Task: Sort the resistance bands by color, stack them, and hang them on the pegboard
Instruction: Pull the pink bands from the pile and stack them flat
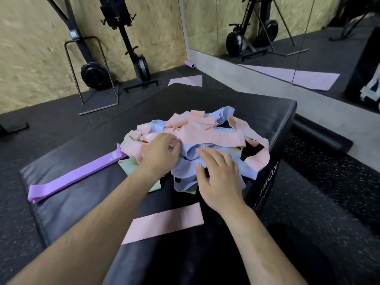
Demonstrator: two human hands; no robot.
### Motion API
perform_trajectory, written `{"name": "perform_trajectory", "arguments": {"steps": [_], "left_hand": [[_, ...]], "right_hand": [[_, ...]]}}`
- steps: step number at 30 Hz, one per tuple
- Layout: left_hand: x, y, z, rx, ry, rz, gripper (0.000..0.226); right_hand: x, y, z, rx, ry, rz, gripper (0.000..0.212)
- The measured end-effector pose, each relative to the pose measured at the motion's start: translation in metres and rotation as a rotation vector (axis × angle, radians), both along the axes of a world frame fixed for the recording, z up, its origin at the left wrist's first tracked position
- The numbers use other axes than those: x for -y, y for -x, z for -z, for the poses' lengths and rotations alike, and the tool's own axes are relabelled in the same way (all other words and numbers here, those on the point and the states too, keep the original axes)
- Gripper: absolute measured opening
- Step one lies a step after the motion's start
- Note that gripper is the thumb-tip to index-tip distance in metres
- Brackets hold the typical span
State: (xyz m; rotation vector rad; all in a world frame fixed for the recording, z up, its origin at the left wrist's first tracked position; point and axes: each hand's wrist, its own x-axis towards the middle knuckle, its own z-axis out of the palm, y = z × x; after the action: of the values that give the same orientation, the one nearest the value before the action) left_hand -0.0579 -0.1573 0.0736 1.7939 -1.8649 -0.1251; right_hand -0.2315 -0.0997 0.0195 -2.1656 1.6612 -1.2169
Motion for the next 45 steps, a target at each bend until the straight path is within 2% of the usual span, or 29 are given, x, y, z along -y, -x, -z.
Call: {"name": "perform_trajectory", "arguments": {"steps": [4, 7, 12, 16, 19, 23, 27, 31, 33, 36, 41, 45], "left_hand": [[-0.01, -0.006, -0.003, 0.093, 0.118, 0.025, 0.018], [-0.024, -0.004, -0.008, 0.118, 0.24, 0.061, 0.027], [-0.061, 0.001, -0.017, -0.062, 0.361, 0.092, 0.019], [-0.098, 0.005, -0.026, -0.2, 0.418, 0.113, 0.017], [-0.12, 0.001, -0.026, -0.23, 0.421, 0.138, 0.018], [-0.146, -0.008, -0.026, -0.248, 0.455, 0.213, 0.028], [-0.176, -0.019, -0.02, -0.443, 0.424, 0.122, 0.036], [-0.21, -0.029, 0.002, -0.703, 0.294, 0.045, 0.036], [-0.222, -0.035, 0.017, -0.724, 0.274, -0.005, 0.032], [-0.236, -0.044, 0.038, -0.719, 0.27, -0.085, 0.012], [-0.249, -0.056, 0.053, -0.727, 0.221, -0.127, 0.009], [-0.251, -0.064, 0.054, -0.806, 0.185, -0.152, 0.015]], "right_hand": [[-0.001, 0.001, -0.001, 0.014, 0.006, 0.013, 0.046], [-0.004, 0.001, -0.002, 0.023, 0.03, 0.019, 0.045], [-0.011, -0.001, -0.002, 0.039, 0.127, 0.025, 0.036], [-0.022, -0.003, -0.016, 0.133, 0.233, -0.033, 0.028], [-0.031, -0.014, -0.035, 0.168, 0.268, -0.124, 0.035], [-0.041, -0.04, -0.053, 0.11, 0.195, -0.256, 0.043], [-0.054, -0.053, -0.057, 0.067, 0.031, -0.352, 0.019], [-0.082, -0.065, -0.054, 0.007, -0.076, -0.47, 0.01], [-0.092, -0.067, -0.047, -0.034, -0.156, -0.536, 0.008], [-0.105, -0.068, -0.033, -0.113, -0.2, -0.581, 0.007], [-0.117, -0.064, -0.013, -0.171, -0.222, -0.631, 0.009], [-0.114, -0.06, -0.006, -0.282, -0.177, -0.566, 0.006]]}}
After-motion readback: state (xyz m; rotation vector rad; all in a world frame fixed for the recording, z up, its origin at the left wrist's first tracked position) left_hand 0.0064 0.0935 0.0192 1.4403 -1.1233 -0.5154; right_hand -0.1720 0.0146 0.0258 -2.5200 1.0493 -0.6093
